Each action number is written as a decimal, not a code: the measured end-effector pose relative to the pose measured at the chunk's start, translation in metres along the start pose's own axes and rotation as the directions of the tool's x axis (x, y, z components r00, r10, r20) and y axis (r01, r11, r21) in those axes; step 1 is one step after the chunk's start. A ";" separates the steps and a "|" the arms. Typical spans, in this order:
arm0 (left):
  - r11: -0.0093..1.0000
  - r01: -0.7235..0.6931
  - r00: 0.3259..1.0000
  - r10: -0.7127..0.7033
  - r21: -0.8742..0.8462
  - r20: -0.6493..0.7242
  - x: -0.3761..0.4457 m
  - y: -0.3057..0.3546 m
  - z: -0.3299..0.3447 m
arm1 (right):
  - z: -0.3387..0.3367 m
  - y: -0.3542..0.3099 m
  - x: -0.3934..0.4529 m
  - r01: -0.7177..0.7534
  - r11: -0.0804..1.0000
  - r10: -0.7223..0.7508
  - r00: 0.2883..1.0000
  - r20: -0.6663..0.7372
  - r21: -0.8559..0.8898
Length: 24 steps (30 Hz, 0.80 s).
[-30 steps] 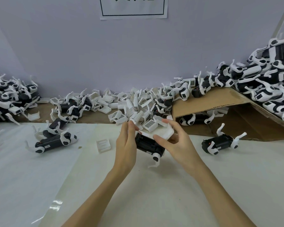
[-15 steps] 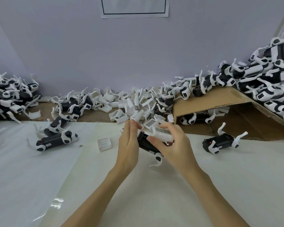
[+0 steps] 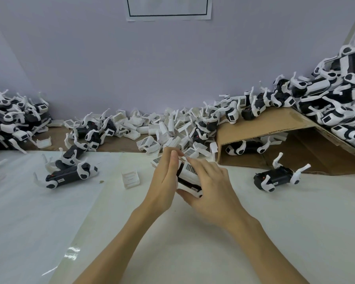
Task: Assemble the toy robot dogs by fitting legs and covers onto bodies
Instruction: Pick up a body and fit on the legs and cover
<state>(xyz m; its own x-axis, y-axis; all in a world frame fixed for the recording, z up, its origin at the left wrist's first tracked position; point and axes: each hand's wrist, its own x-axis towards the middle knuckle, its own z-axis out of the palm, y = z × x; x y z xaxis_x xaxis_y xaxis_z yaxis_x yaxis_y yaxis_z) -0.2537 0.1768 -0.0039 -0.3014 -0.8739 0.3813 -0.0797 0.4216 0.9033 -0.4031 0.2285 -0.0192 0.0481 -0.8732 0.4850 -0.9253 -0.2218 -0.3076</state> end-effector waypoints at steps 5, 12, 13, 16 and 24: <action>0.997 -0.003 0.998 -0.001 0.074 0.060 0.000 -0.001 0.000 | -0.002 -0.001 -0.001 -0.004 1.000 0.004 1.000 -0.008 -0.025; 0.988 -0.117 0.958 0.084 0.105 0.273 -0.001 -0.007 -0.011 | -0.001 -0.014 -0.005 -0.119 0.992 0.113 0.985 -0.133 -0.037; 0.988 -0.120 0.954 0.088 0.094 0.285 -0.001 -0.006 -0.013 | -0.001 -0.015 -0.005 -0.122 0.992 0.116 0.985 -0.130 -0.044; 0.989 -0.113 0.948 0.080 0.090 0.309 0.001 -0.007 -0.015 | -0.002 -0.017 -0.004 -0.112 0.990 0.103 0.990 -0.100 -0.082; 0.969 -0.182 0.926 0.112 0.167 0.361 -0.001 -0.004 -0.014 | 0.001 -0.016 -0.005 -0.128 0.986 0.110 0.980 -0.164 -0.103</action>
<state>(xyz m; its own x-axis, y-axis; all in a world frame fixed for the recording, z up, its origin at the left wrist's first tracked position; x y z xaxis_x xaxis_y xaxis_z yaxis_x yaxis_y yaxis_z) -0.2398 0.1727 -0.0049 -0.6311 -0.6744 0.3833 -0.1806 0.6083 0.7729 -0.3883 0.2360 -0.0171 -0.1161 -0.8089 0.5763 -0.9576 -0.0627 -0.2811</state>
